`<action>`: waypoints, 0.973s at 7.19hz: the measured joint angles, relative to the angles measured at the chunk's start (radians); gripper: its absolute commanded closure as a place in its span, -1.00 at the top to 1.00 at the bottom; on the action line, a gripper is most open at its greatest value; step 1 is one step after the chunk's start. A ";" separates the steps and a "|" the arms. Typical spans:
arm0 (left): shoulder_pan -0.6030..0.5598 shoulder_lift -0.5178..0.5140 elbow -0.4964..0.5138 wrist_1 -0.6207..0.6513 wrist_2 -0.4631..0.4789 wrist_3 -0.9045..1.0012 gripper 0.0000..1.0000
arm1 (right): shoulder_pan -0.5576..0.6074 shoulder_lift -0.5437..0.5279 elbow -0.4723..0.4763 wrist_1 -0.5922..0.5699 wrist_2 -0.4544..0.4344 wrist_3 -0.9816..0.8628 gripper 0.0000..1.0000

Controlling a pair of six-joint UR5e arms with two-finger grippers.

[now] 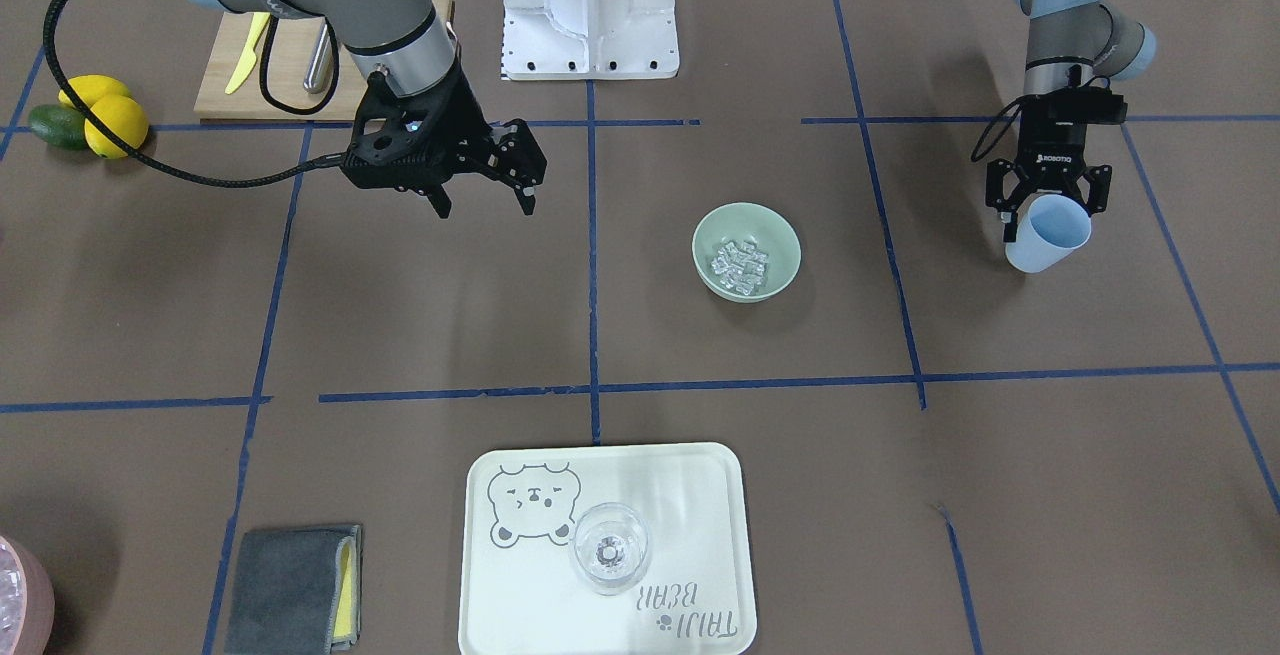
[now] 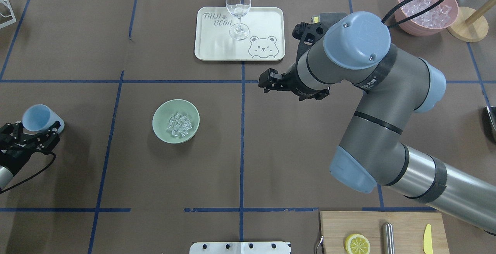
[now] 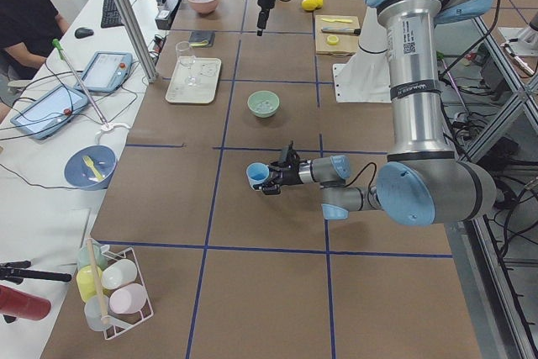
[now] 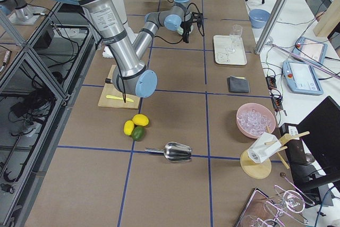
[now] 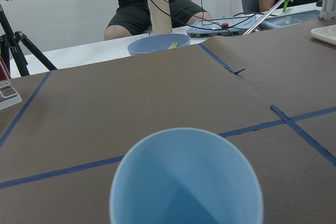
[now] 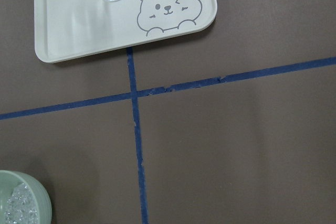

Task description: Pour ice into bowl

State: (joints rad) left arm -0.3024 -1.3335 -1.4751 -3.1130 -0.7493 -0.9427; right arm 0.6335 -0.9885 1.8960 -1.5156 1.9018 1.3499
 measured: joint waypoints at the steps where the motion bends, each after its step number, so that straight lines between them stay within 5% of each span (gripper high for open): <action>1: 0.000 -0.002 0.004 0.000 -0.001 -0.007 1.00 | 0.000 0.000 0.000 0.000 0.000 0.000 1.00; 7: 0.000 0.000 -0.001 -0.003 -0.048 -0.011 1.00 | 0.000 -0.002 0.002 0.000 -0.001 0.000 1.00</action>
State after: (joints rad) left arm -0.3026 -1.3339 -1.4757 -3.1162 -0.7968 -0.9541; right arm 0.6335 -0.9904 1.8980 -1.5156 1.9006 1.3499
